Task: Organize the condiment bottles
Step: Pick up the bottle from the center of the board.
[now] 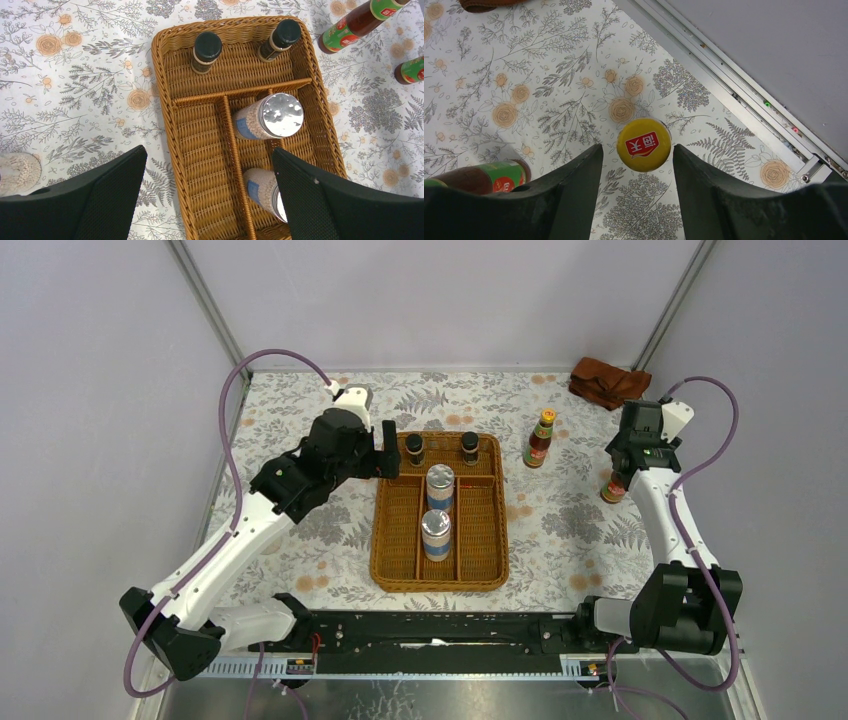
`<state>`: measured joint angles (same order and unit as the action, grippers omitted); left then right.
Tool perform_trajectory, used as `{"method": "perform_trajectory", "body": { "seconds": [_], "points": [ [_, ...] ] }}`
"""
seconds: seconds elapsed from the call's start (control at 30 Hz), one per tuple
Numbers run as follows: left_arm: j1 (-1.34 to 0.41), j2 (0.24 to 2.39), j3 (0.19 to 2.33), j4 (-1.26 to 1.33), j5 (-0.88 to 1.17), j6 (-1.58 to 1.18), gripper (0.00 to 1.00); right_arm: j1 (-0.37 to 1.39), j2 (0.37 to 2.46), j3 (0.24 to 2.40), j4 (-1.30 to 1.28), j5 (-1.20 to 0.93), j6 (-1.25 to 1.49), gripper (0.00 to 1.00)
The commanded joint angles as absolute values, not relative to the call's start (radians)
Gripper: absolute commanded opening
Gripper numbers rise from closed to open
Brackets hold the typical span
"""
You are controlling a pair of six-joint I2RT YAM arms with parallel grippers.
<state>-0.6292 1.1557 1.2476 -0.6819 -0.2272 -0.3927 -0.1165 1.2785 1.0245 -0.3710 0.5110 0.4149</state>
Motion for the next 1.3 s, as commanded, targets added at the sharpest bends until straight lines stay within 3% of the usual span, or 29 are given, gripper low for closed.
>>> {"method": "perform_trajectory", "body": {
  "seconds": [0.0, 0.43, 0.87, 1.03, 1.13, 1.27],
  "points": [
    [-0.616, 1.16, 1.23, -0.636, -0.211, -0.382, 0.99, -0.124, 1.281, 1.043, -0.341, 0.529, 0.401, 0.6],
    [-0.606, 1.163, 1.227, -0.631, -0.204, -0.383, 0.99, -0.136, 1.282, 1.031, -0.329, 0.543, 0.394, 0.57],
    [-0.6, 1.164, 1.223, -0.628, -0.201, -0.382, 0.99, -0.141, 1.289, 1.026, -0.334, 0.551, 0.379, 0.47],
    [-0.597, 1.16, 1.22, -0.628, -0.199, -0.382, 0.99, -0.143, 1.289, 1.026, -0.334, 0.555, 0.373, 0.28],
    [-0.595, 1.157, 1.217, -0.628, -0.199, -0.382, 0.99, -0.144, 1.289, 1.026, -0.334, 0.555, 0.371, 0.22],
    [-0.594, 1.155, 1.215, -0.628, -0.199, -0.383, 0.99, -0.144, 1.287, 1.026, -0.336, 0.554, 0.373, 0.03]
  ]
}}
